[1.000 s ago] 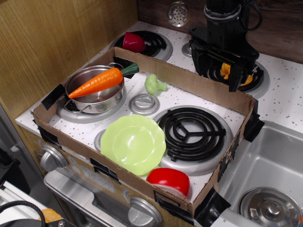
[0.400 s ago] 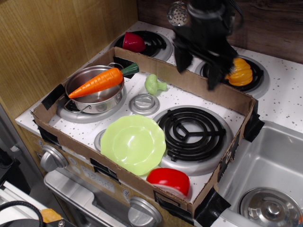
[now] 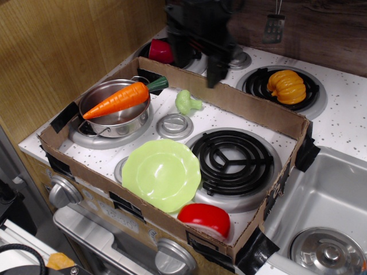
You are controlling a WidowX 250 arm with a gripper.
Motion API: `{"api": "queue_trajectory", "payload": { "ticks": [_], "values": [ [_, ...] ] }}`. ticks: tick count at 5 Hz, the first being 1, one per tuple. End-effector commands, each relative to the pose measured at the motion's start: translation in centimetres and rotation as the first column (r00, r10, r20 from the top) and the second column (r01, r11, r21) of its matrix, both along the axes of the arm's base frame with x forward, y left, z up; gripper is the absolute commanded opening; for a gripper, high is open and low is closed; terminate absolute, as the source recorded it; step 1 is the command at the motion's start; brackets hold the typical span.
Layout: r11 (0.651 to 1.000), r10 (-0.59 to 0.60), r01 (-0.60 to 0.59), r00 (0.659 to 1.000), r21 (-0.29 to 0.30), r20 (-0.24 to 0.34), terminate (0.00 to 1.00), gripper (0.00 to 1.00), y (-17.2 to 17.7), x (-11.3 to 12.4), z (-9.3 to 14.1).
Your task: Put carrot on plate
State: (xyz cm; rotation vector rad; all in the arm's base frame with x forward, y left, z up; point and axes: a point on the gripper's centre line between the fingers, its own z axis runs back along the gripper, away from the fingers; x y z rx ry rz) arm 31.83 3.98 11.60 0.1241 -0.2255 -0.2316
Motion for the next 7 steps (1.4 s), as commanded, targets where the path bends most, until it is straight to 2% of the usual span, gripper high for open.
{"api": "queue_trajectory", "payload": {
  "ticks": [1,2,5,7],
  "values": [
    [0.996,-0.068,0.064,0.996,0.060,0.058,0.00,1.00,6.2,-0.9,0.8],
    [0.997,-0.061,0.056,0.996,0.057,0.072,0.00,1.00,7.6,-1.6,-0.2],
    [0.997,-0.073,0.073,0.996,0.007,0.044,0.00,1.00,9.4,-1.4,-4.5],
    [0.998,-0.067,0.068,0.997,-0.013,0.046,0.00,1.00,10.3,-1.3,-6.0]
  ]
}}
